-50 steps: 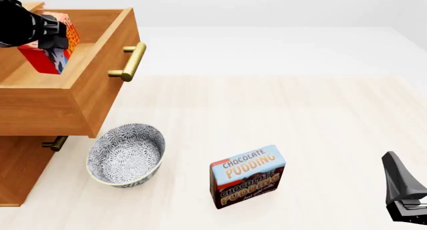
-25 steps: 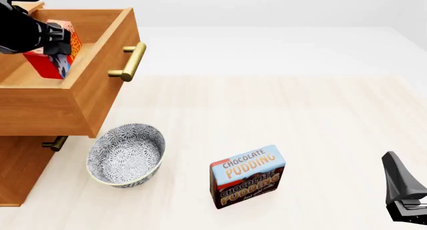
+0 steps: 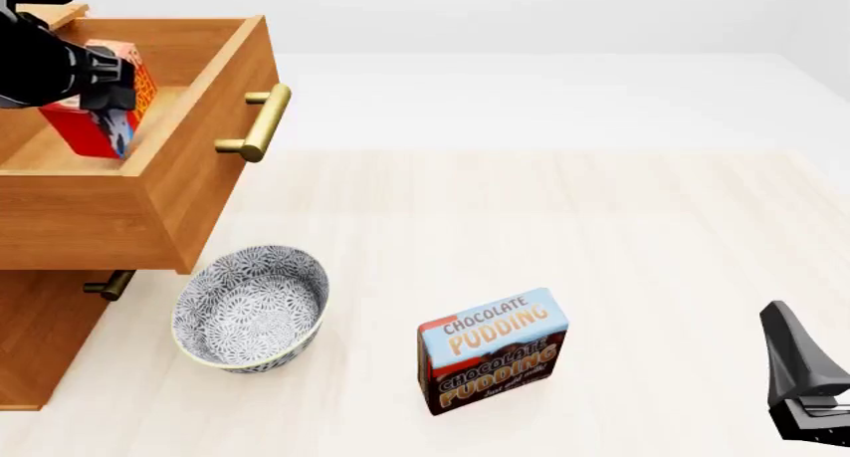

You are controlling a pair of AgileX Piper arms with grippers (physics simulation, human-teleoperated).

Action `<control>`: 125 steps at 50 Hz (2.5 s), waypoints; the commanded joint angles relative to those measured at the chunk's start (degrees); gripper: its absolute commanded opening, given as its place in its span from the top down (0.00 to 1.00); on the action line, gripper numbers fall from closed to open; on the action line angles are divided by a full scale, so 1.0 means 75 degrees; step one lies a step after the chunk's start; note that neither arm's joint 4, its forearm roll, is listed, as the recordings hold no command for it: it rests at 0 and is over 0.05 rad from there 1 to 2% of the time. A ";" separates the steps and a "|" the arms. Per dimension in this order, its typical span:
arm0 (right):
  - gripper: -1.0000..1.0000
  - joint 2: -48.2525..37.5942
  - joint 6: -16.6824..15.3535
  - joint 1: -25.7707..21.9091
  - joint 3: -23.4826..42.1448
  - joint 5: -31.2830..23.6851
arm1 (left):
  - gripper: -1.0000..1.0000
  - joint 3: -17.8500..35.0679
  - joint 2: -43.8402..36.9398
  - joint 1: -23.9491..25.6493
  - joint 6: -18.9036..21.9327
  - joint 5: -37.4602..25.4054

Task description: Put the butter at the back in the top drawer of the cabinet and close it.

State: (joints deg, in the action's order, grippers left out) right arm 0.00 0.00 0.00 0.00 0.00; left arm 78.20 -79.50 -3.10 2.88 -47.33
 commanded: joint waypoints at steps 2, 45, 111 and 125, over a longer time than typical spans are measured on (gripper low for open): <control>0.00 0.0000 0.0000 0.0000 0.0000 0.0000 | 1.00 0.0113 0.0051 0.0014 0.0085 0.0048; 0.00 0.0000 0.0000 0.0000 0.0000 0.0000 | 0.00 0.1358 0.0692 0.0891 -0.0484 -0.0353; 0.00 0.0000 0.0000 0.0000 0.0000 0.0000 | 0.00 0.1417 0.0287 0.4314 -0.1016 0.0999; 0.00 0.0000 0.0000 0.0000 0.0000 0.0000 | 0.00 0.1075 -0.0099 0.4681 -0.1072 0.1390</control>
State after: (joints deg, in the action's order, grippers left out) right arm 0.00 0.00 0.00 0.00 0.00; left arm 88.05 -78.76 30.29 -5.06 -38.88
